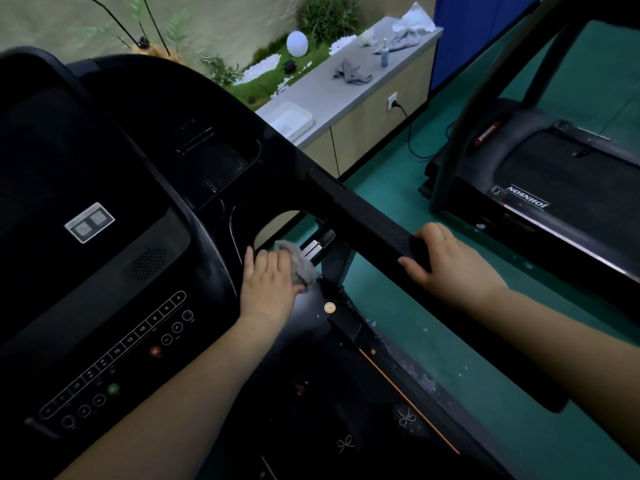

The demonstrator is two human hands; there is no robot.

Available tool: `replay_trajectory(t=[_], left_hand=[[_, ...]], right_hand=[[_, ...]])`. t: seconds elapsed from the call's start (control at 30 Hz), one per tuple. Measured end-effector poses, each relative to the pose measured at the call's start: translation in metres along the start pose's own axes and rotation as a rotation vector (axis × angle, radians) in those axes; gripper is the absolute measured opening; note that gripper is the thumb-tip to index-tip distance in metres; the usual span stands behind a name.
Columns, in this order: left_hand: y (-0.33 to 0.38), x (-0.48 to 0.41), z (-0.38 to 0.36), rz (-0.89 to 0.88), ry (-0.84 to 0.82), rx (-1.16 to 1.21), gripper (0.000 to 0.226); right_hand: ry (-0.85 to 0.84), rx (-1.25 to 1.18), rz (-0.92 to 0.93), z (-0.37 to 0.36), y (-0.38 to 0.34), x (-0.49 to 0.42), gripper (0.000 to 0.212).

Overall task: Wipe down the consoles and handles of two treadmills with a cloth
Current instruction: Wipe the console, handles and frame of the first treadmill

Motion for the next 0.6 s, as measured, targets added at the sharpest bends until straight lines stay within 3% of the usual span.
replay_trajectory(t=[0.17, 0.37, 0.5, 0.6], left_hand=[[-0.023, 0.032, -0.004, -0.1, 0.023, -0.152, 0.071], [0.014, -0.02, -0.005, 0.137, -0.112, 0.063, 0.068], [0.029, -0.037, 0.011, 0.089, -0.013, 0.212, 0.052], [0.013, -0.027, 0.044, 0.13, 0.156, 0.345, 0.041]], right_hand=[[0.021, 0.002, 0.01, 0.001, 0.0, 0.0, 0.04], [0.014, 0.002, -0.001, 0.001, 0.0, -0.001, 0.039], [-0.022, -0.016, -0.047, 0.0, 0.001, -0.002, 0.04], [-0.042, -0.024, -0.068, -0.002, 0.001, -0.008, 0.041]])
Point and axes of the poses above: each hand's wrist, its own x-axis away from the middle knuckle, its own z-axis out of the back of the hand, y = z × x, the point moved 3 cm from there along -x, towards the middle knuckle, and after that the axes turned 9 degrees about y, right-handed, at the moved point
